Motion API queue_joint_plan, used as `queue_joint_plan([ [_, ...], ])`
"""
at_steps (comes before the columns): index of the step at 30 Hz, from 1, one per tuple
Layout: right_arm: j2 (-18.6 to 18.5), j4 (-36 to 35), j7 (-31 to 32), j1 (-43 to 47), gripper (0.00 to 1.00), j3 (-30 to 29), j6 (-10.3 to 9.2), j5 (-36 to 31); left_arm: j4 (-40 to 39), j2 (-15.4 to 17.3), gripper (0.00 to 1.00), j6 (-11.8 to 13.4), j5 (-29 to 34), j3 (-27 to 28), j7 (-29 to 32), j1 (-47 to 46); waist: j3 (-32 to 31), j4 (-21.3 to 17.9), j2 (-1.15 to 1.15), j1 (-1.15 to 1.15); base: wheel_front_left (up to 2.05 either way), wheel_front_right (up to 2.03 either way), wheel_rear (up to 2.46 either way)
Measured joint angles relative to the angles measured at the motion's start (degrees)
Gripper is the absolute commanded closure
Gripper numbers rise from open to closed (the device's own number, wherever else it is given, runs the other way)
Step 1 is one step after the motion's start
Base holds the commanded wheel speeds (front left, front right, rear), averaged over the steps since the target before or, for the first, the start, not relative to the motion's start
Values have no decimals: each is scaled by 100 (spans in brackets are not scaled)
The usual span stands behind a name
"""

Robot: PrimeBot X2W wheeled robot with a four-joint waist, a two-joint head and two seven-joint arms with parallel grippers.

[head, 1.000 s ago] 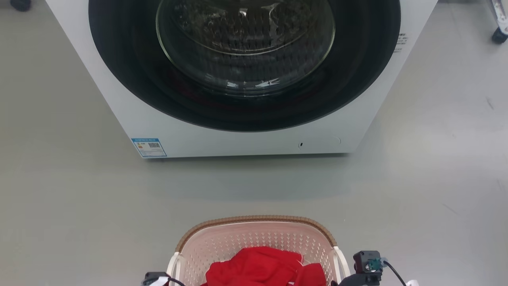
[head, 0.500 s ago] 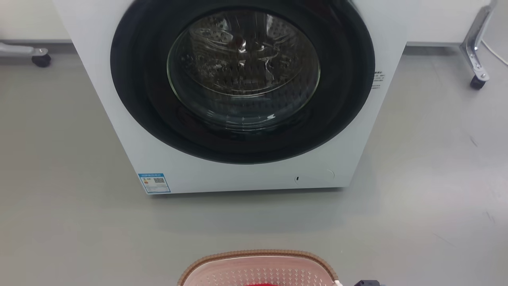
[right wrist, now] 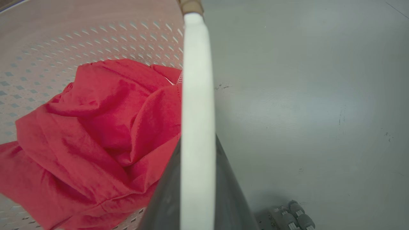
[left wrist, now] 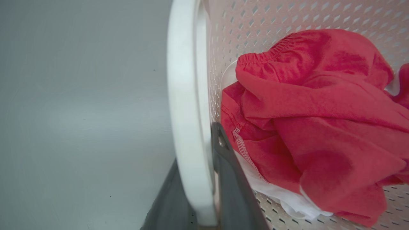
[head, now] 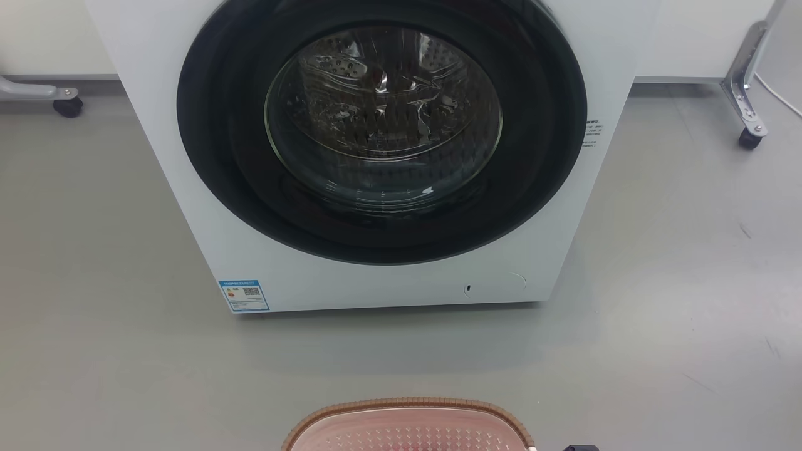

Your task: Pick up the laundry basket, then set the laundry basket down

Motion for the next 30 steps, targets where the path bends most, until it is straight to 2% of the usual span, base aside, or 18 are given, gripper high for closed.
queue_joint_plan([
  [30,-14,60,-96,-123,100,382,-7,437,-27,12,100,75,-201,-148,-3,-1,57,-29,0,0,0,0,0],
])
